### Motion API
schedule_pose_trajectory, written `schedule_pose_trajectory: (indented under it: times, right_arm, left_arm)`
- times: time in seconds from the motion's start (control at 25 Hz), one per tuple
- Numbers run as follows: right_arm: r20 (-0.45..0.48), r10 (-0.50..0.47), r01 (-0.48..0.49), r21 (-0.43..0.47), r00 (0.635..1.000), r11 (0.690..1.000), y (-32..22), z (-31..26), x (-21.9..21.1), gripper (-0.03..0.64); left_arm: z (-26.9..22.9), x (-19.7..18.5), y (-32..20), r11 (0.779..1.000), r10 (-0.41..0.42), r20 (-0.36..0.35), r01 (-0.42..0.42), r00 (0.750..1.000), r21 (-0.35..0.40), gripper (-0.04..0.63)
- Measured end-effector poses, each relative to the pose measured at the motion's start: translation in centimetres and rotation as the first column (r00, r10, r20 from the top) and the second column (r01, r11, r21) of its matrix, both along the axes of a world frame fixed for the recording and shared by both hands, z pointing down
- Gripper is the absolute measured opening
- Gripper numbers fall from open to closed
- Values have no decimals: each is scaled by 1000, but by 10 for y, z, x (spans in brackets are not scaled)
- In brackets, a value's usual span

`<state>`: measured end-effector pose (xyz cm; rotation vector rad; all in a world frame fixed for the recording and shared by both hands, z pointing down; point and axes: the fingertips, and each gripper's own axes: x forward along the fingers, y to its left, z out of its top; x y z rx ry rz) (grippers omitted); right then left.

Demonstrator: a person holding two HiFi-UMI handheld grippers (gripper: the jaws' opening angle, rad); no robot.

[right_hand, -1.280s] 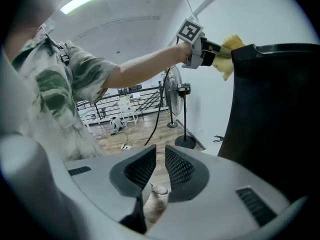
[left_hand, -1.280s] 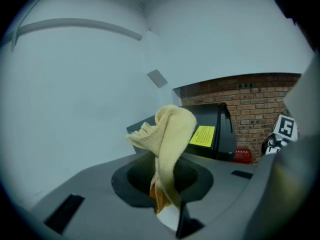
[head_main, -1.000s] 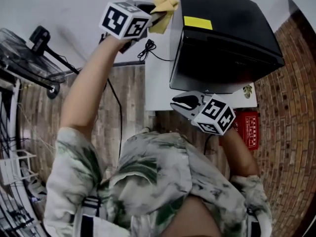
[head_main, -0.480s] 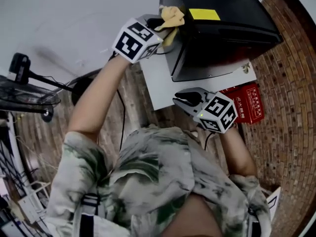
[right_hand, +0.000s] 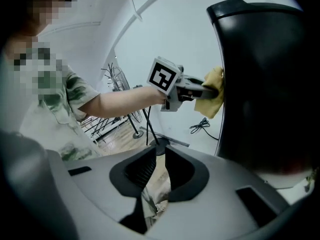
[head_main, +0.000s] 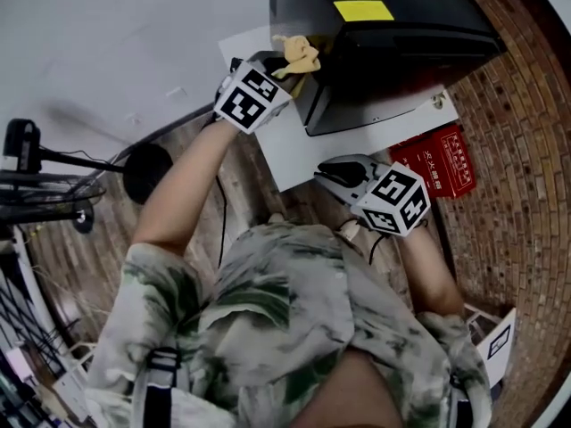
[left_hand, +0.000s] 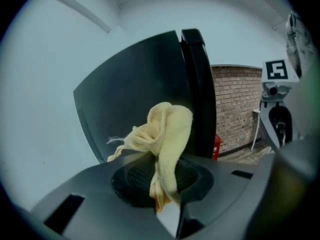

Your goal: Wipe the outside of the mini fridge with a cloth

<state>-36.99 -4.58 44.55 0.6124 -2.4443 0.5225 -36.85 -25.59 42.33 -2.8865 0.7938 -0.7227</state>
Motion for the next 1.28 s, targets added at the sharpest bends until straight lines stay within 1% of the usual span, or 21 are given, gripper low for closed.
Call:
schedule_pose_trajectory:
  times: [0.24, 0.48, 0.6, 0.72, 0.88, 1.08, 1.2, 1.28]
  right_arm:
    - [1, 27, -27, -15, 1000, 1000, 0, 5, 1, 75]
    - [-6, 44, -45, -34, 999, 998, -2, 12, 4, 74]
    - [-13, 39, -40, -42, 999, 998, -4, 15, 1, 74]
    - [-14, 29, -29, -42, 999, 999, -7, 15, -2, 74]
    - [-19, 7, -8, -34, 1000, 999, -12, 12, -7, 74]
    - [-20, -23, 22, -22, 1000, 1000, -14, 8, -17, 74]
    - [-18, -28, 27, -19, 999, 999, -16, 6, -21, 74]
    - [-17, -25, 25, -20, 1000, 999, -18, 6, -22, 74]
  left_arm:
    - [75, 1, -1, 993, -26, 24, 29, 999, -114, 84]
    - [125, 4, 2, 985, -27, 61, 38, 998, -171, 84]
    - [133, -2, -1, 981, -41, 65, 53, 997, -184, 84]
    - [116, -15, -12, 982, -76, 33, 81, 997, -171, 84]
    - [66, -33, -35, 985, -126, -34, 121, 991, -122, 84]
    - [-15, -46, -64, 986, -165, -99, 164, 981, -18, 84]
    - [-60, -49, -85, 982, -170, -125, 178, 978, 59, 84]
    - [-85, -48, -96, 979, -168, -141, 182, 976, 95, 84]
